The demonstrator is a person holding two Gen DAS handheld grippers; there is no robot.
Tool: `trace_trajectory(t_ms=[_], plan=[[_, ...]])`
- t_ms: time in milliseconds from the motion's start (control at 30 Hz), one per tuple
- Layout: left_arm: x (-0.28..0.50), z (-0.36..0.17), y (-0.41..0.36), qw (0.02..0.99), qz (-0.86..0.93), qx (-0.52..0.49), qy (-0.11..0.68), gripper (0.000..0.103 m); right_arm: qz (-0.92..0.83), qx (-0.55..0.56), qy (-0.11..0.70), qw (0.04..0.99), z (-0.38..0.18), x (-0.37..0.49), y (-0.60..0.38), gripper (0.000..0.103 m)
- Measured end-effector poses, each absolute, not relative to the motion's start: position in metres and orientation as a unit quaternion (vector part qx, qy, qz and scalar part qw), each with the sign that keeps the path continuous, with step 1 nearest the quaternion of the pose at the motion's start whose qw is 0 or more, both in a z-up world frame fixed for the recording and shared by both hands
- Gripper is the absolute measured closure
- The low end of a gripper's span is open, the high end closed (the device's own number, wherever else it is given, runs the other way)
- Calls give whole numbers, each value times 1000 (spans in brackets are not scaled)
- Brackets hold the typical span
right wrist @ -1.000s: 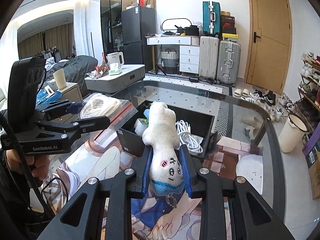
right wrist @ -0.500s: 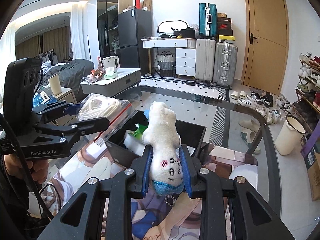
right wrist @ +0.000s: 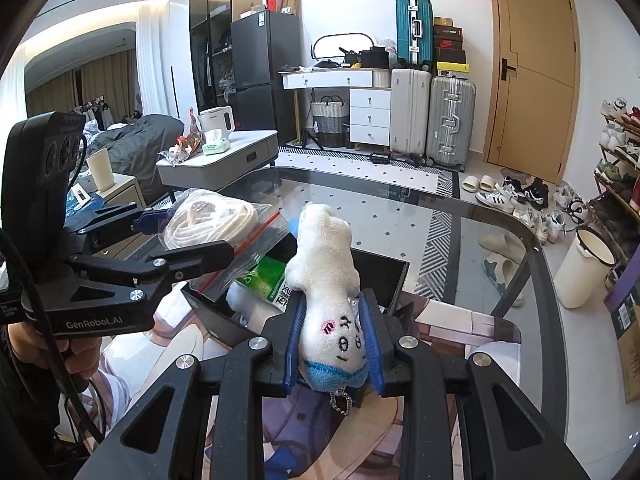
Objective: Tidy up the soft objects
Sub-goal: 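Lift the plush toy and rope bag and carry both over the box, then open both grippers to drop the plush toy and rope bag into the box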
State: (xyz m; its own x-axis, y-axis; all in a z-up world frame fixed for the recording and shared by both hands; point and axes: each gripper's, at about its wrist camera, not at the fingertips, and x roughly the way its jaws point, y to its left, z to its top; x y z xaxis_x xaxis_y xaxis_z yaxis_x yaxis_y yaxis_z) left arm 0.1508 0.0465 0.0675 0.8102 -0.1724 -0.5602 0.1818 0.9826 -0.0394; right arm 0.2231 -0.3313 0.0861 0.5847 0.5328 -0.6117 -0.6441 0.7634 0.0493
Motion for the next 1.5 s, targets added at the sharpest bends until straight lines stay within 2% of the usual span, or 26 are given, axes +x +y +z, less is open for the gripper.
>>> trace_trajectory(t_ms=[933,1133,1200,1267,1333,1400,1500], plan=[[203,31,34,936,-91,29,340,41,329,-105,370,862,46,286,-300,76],[206,26,39,933,-91,23,348,37,329,-111,370,862,42,288,-296,76],[202,27,41,933,-92,18,347,33,328,-112,368,863,41,288,-296,75],[198,29,43,933,-96,14,346,29,327,-112,363,865,42,286,-300,66],[192,32,44,935,-100,12,340,18,332,-109,356,867,45,281,-305,55],[183,38,46,940,-97,14,328,11,332,-107,340,873,49,274,-311,52],[168,44,50,946,-89,11,310,4,328,-99,330,880,54,268,-321,32]])
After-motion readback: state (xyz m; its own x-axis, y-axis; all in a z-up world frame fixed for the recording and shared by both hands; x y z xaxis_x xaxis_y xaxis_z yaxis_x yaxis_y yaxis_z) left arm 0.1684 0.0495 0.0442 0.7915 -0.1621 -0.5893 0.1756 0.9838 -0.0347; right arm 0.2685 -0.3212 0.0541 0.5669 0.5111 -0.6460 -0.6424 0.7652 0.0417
